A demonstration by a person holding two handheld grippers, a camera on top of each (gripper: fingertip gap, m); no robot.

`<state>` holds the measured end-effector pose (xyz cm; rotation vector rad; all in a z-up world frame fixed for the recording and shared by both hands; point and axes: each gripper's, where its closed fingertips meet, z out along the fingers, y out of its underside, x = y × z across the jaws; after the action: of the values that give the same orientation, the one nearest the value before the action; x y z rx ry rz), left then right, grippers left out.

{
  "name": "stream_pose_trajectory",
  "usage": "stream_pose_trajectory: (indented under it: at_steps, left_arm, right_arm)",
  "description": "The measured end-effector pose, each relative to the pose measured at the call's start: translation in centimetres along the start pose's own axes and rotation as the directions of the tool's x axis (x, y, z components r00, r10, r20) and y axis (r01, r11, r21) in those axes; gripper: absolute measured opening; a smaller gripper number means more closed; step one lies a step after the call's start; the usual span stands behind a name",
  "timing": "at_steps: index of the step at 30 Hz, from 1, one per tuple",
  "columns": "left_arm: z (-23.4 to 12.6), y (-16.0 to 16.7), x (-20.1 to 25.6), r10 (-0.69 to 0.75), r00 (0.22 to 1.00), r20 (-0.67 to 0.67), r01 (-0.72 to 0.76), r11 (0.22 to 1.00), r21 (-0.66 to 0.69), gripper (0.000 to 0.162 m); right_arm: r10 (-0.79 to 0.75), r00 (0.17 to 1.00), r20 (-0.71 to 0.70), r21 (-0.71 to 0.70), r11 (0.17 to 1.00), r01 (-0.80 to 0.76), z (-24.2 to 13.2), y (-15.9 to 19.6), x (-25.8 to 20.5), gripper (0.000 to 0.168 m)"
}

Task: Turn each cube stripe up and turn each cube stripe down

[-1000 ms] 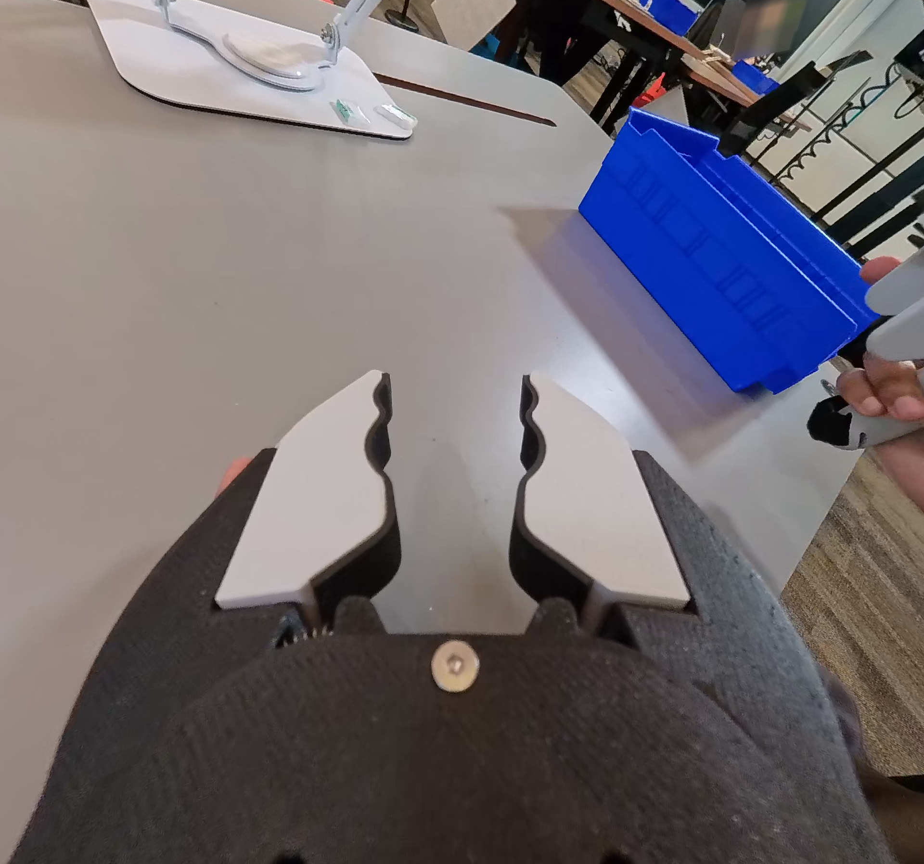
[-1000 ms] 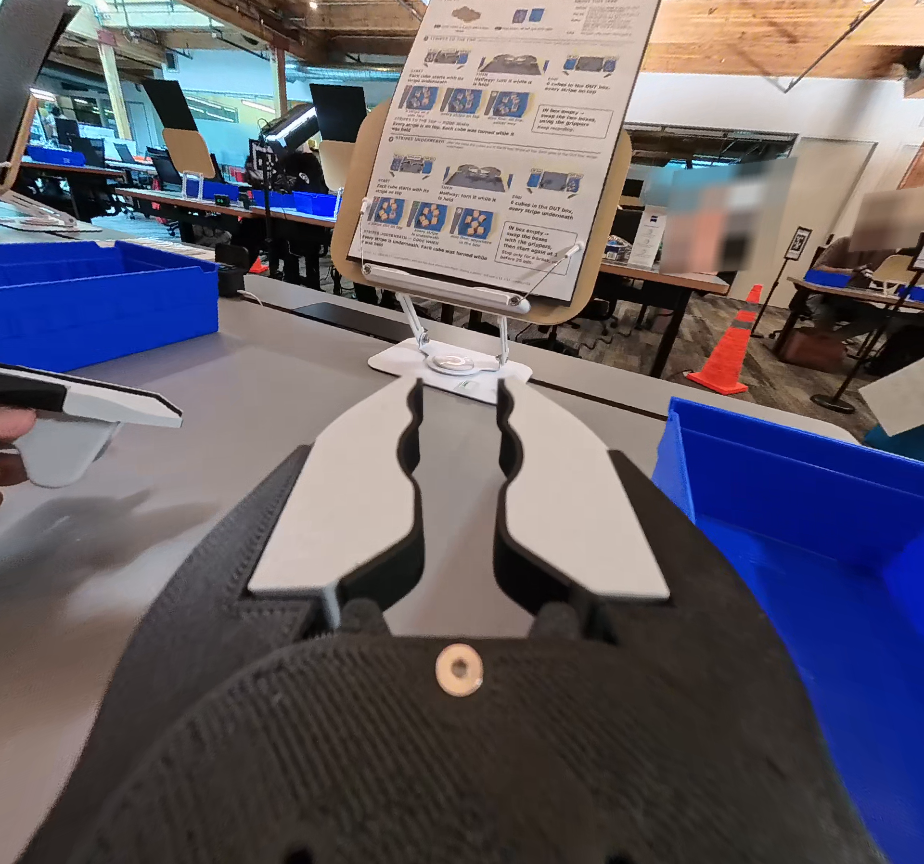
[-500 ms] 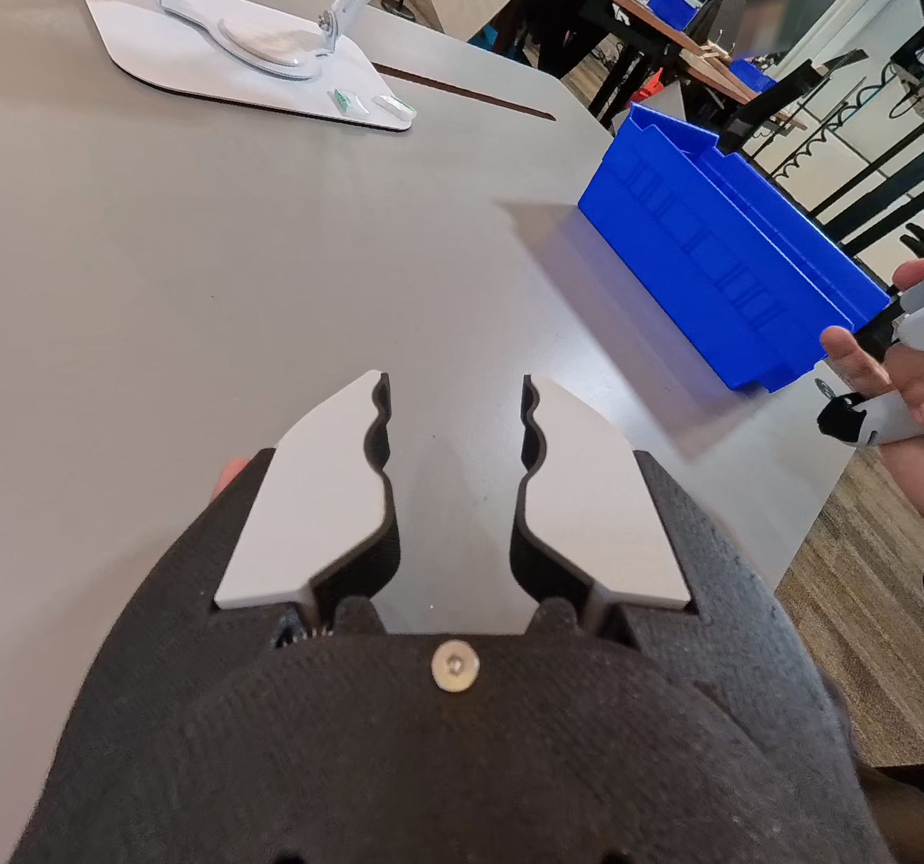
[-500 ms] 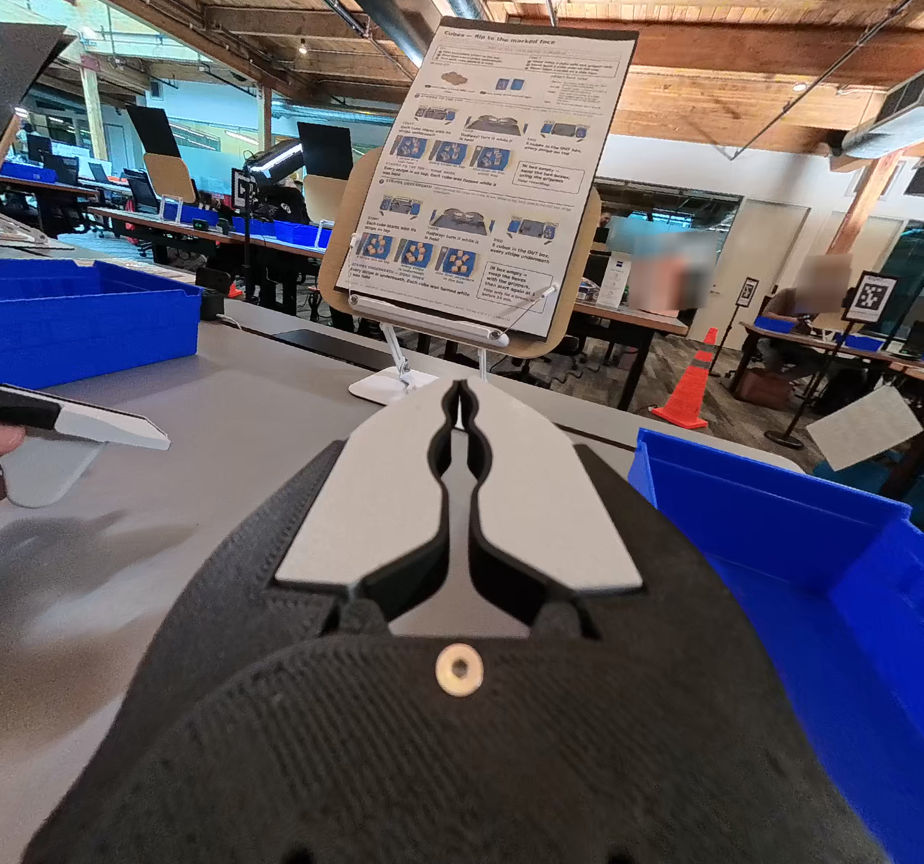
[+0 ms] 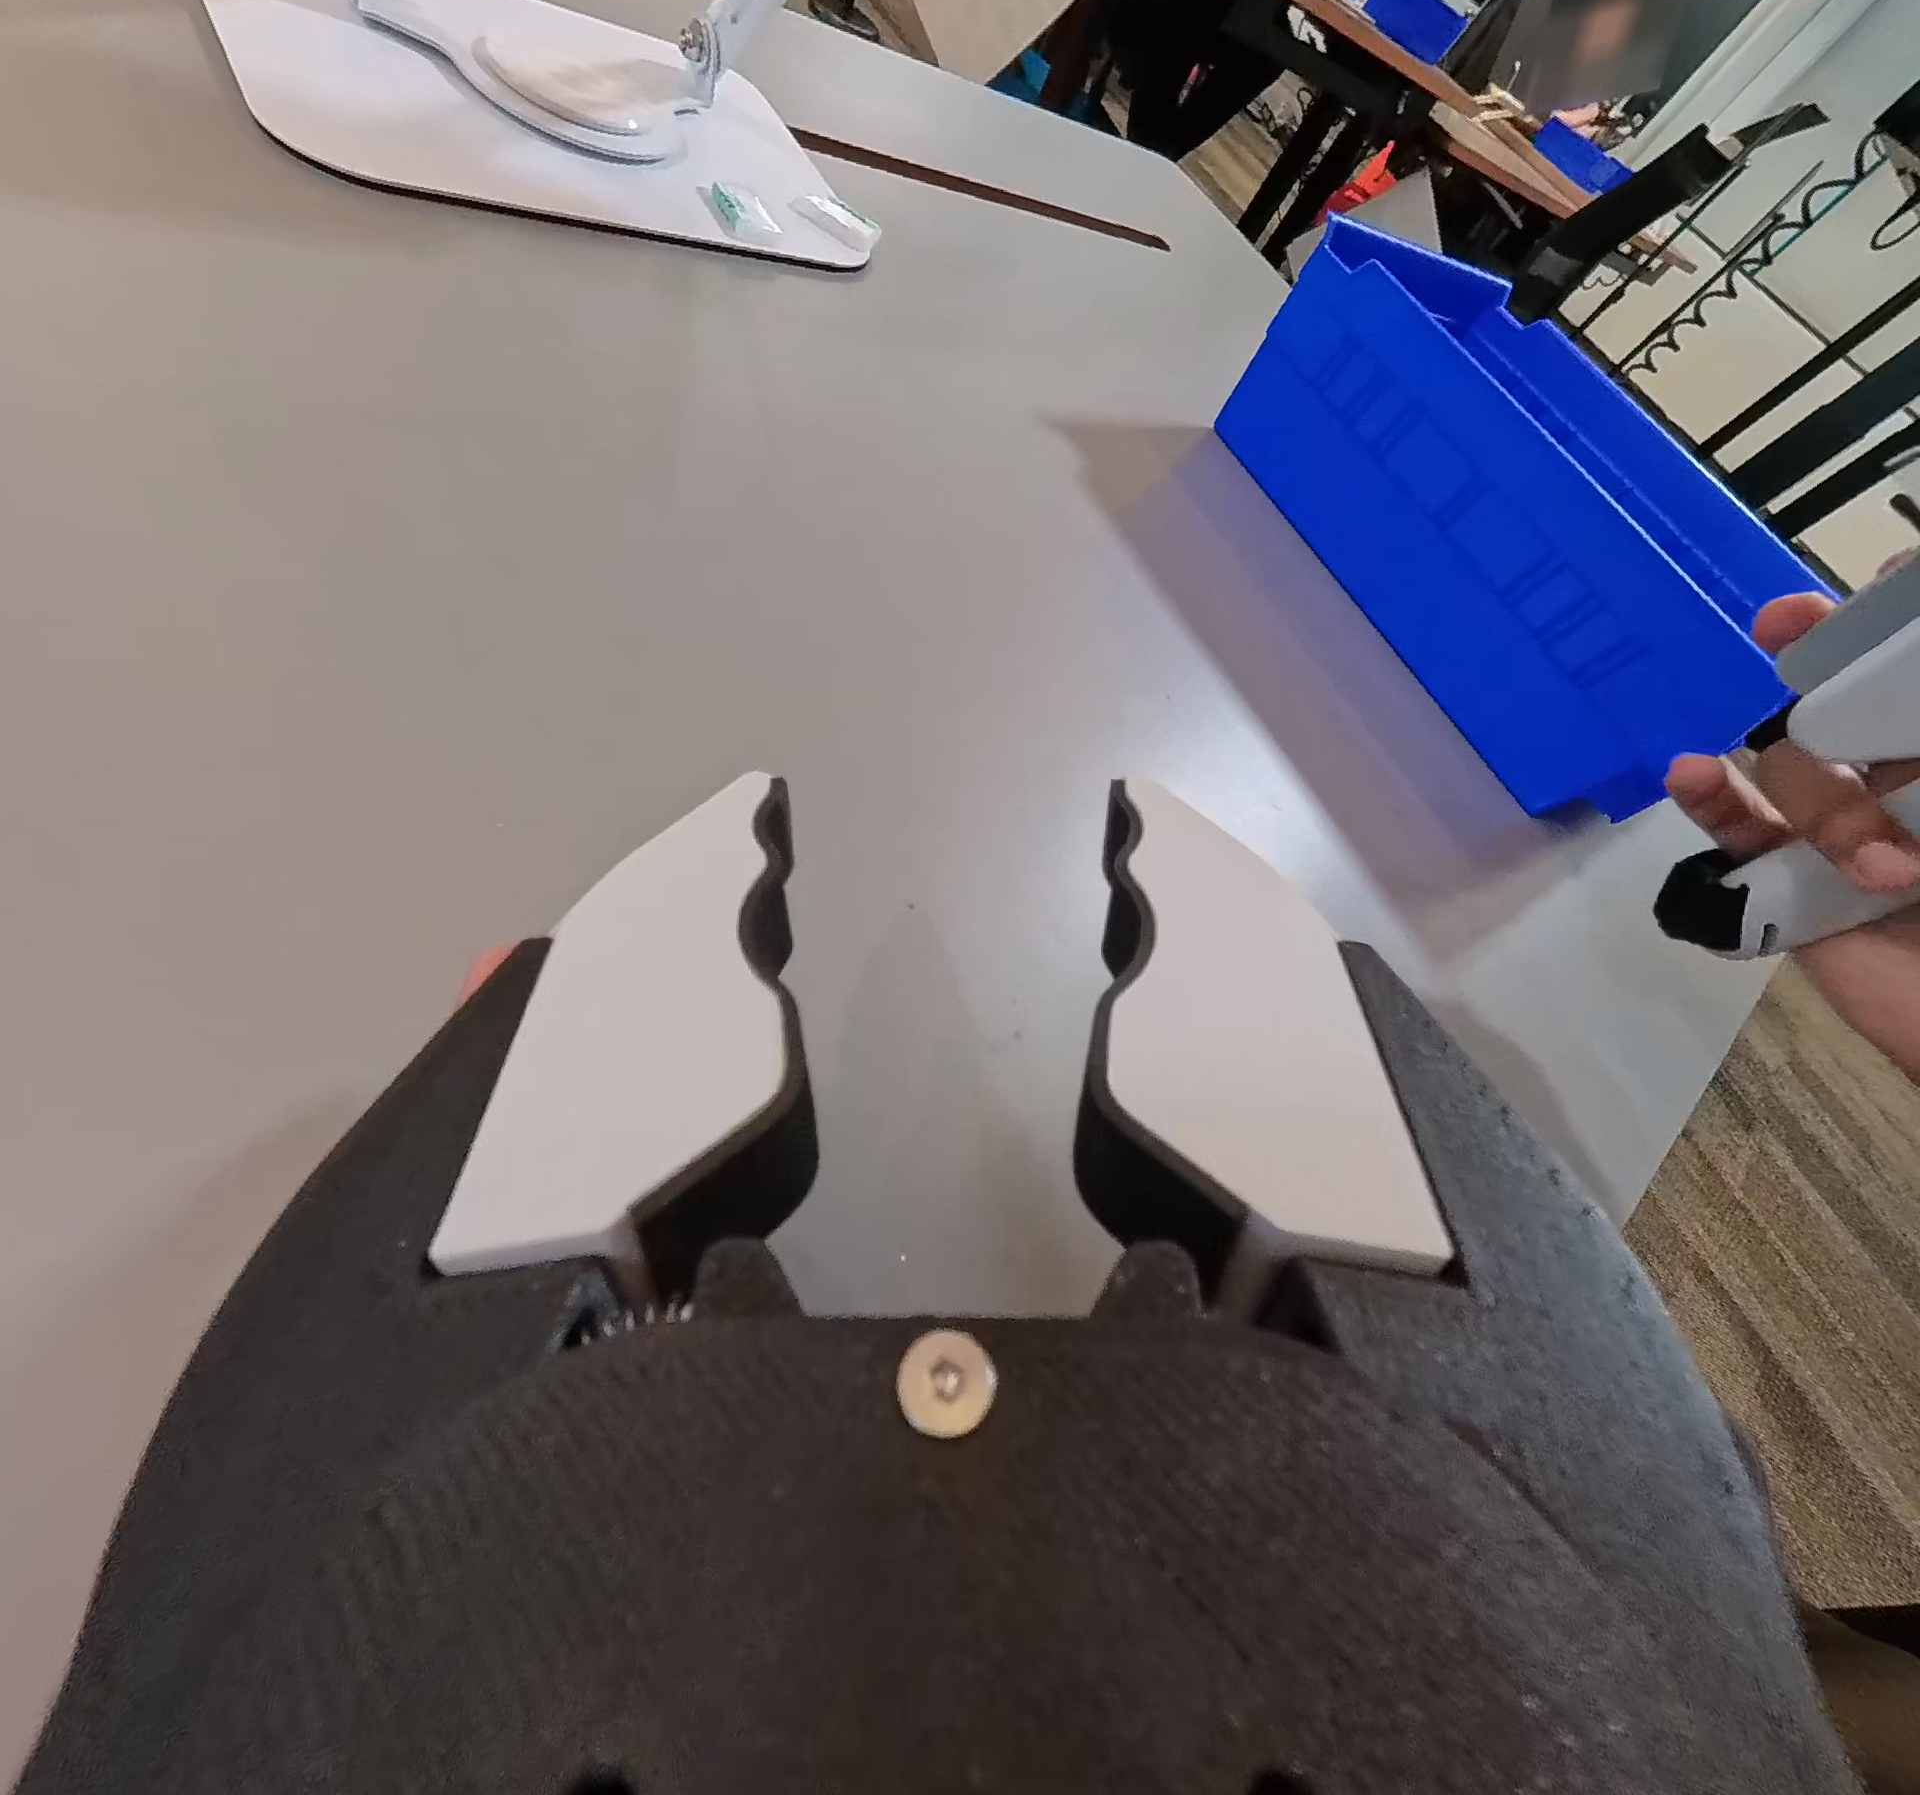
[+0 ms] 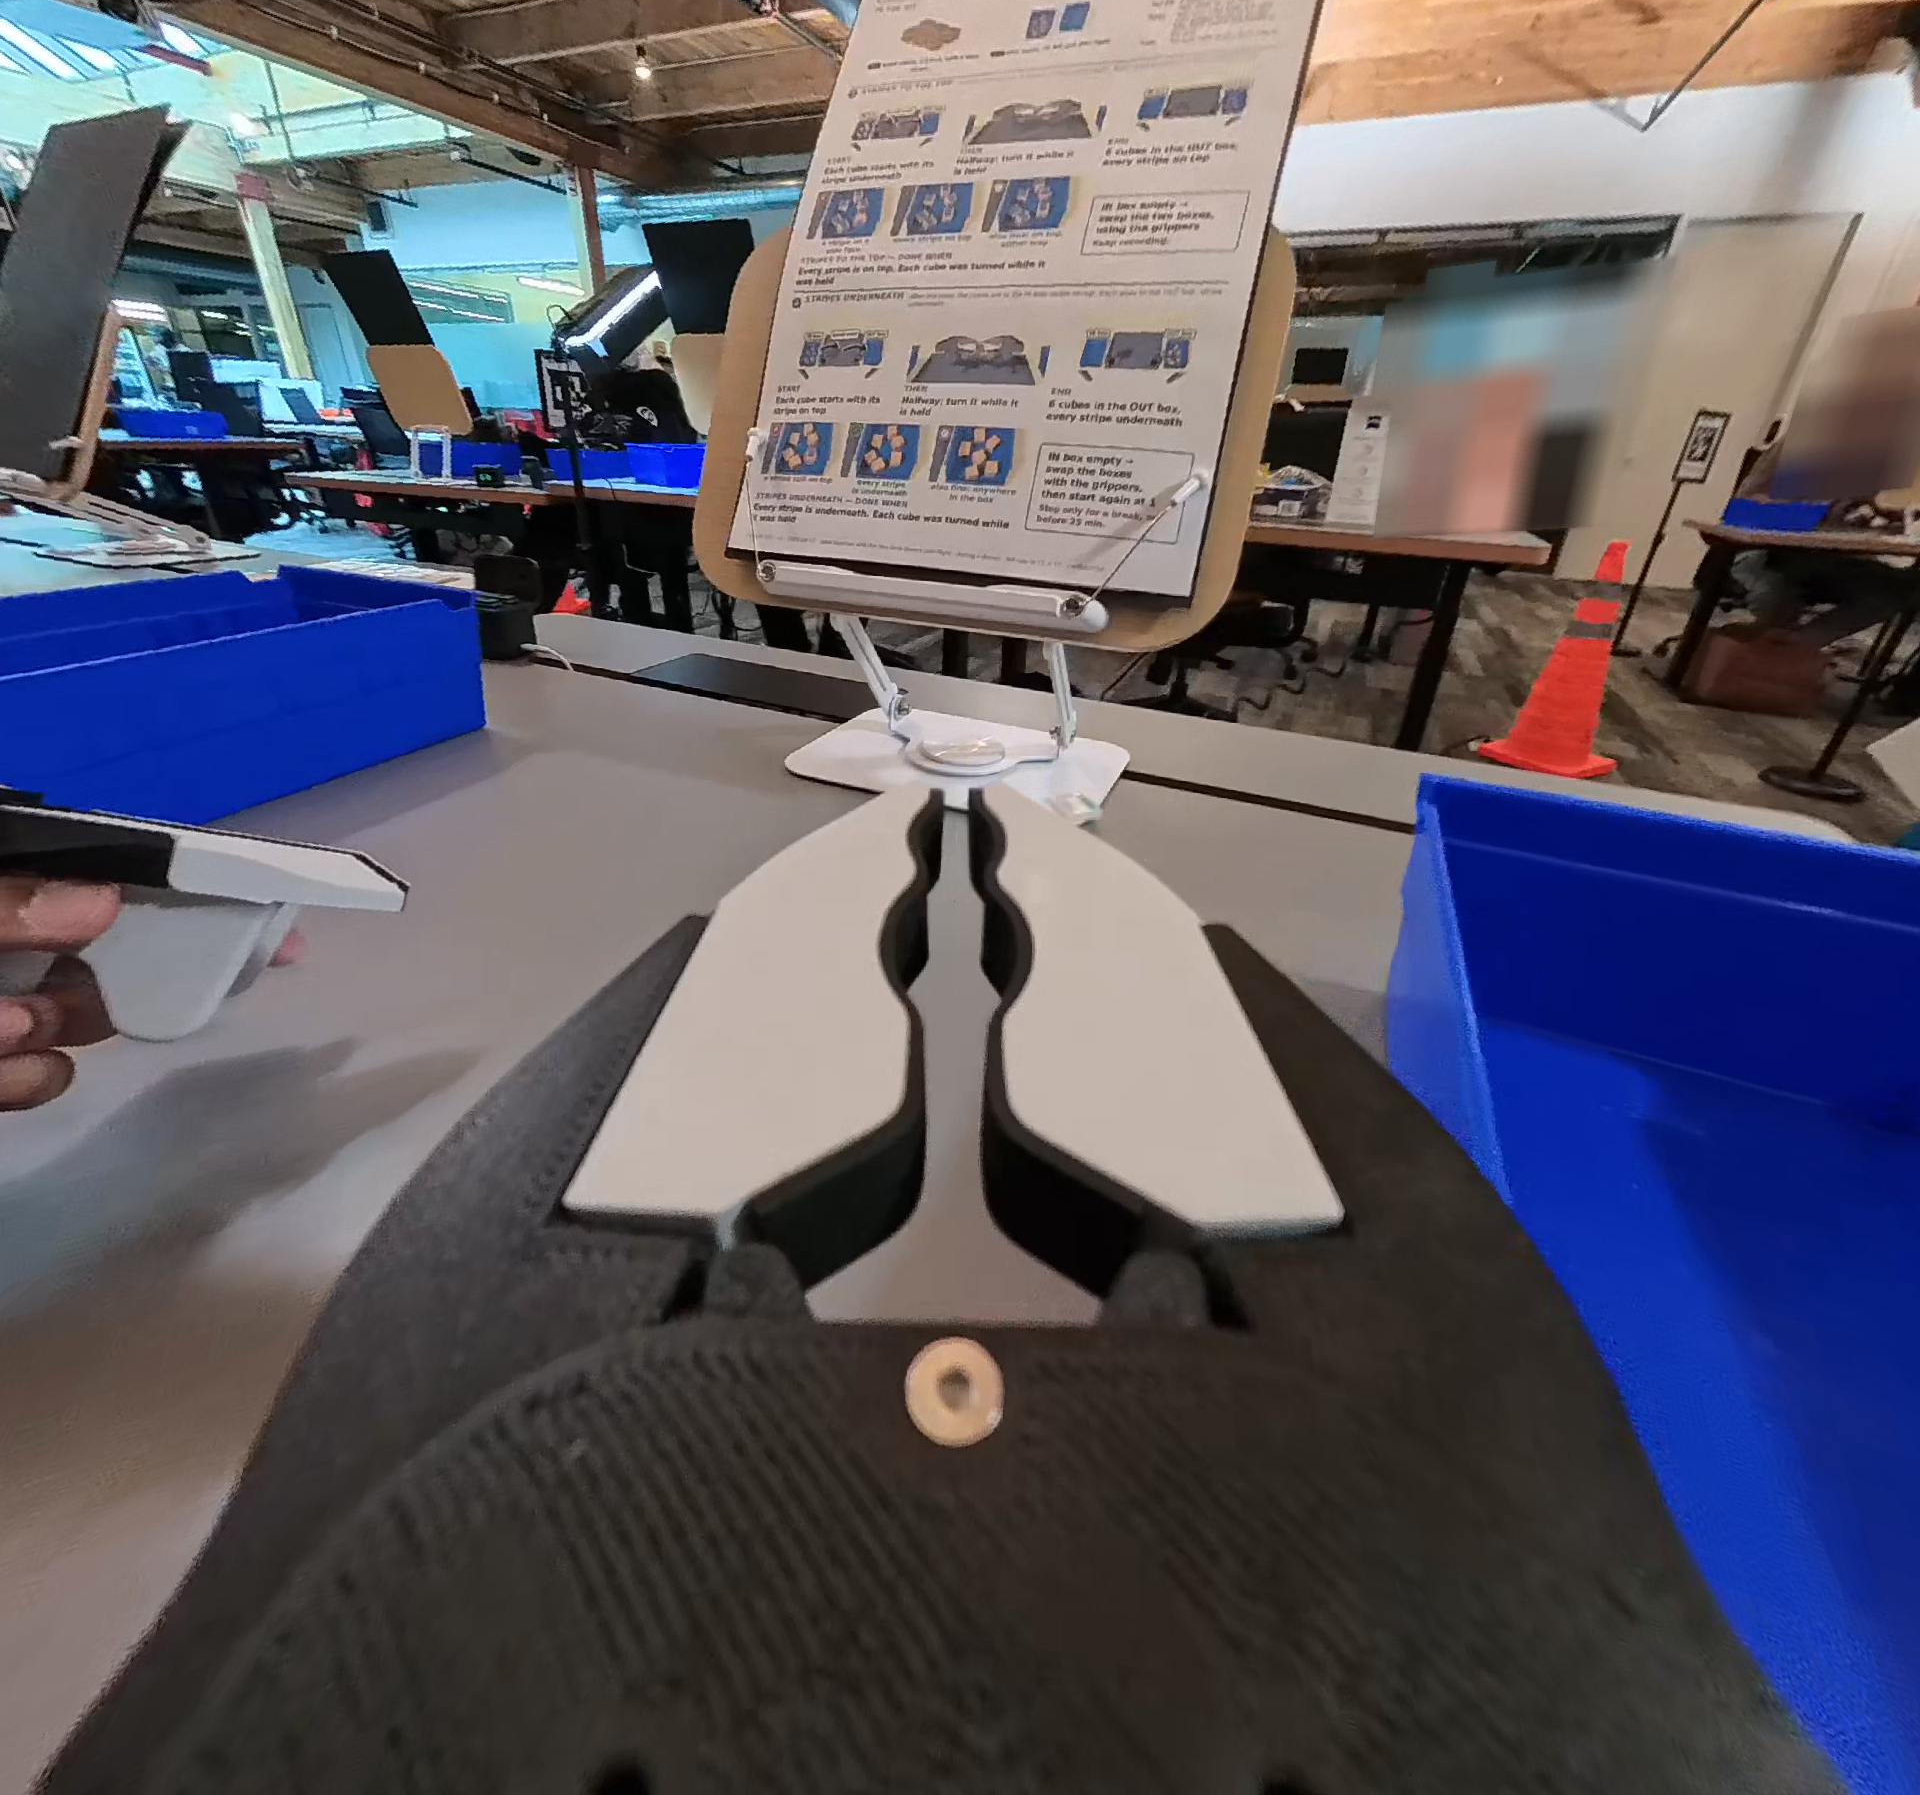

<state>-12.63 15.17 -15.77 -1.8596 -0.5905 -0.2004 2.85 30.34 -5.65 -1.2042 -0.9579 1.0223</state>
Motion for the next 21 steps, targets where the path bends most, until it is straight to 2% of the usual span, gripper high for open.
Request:
stream_pose_trajectory:
  at_steps: [5, 10, 13, 15, 21]
  left_arm:
    - [0.1, 0.1, 0.2, 0.001, 1.000, -0.011, -0.001, 1.000, -0.012, 0.059]
    - [0.0, 0.0, 0.9, 0.006, 0.998, -0.057, -0.006, 1.000, -0.005, 0.047]
    - [-0.2, -0.3, 1.9, 0.022, 0.992, -0.125, -0.021, 1.000, 0.009, 0.032]
    - [-0.4, -0.6, 2.1, 0.035, 0.989, -0.143, -0.033, 0.999, 0.020, 0.028]
    - [-0.9, -1.8, 0.5, 0.068, 0.995, -0.078, -0.064, 0.996, 0.057, 0.034]
  right_arm:
    - [0.068, 0.997, 0.039, -0.009, 0.998, -0.068, 0.0, 0.5, 0.0, 0.009]
    - [0.035, 0.999, 0.041, -0.046, 0.998, -0.033, 0.2, 1.2, -0.2, 0.020]
    - [0.011, 0.999, 0.049, -0.065, 0.998, -0.008, 0.4, 1.6, -0.6, 0.022]
    - [-0.007, 0.999, 0.052, -0.079, 0.997, 0.011, 0.4, 1.8, -0.8, 0.022]
    - [-0.041, 0.998, 0.054, -0.126, 0.991, 0.048, 0.6, 2.8, -0.9, 0.023]
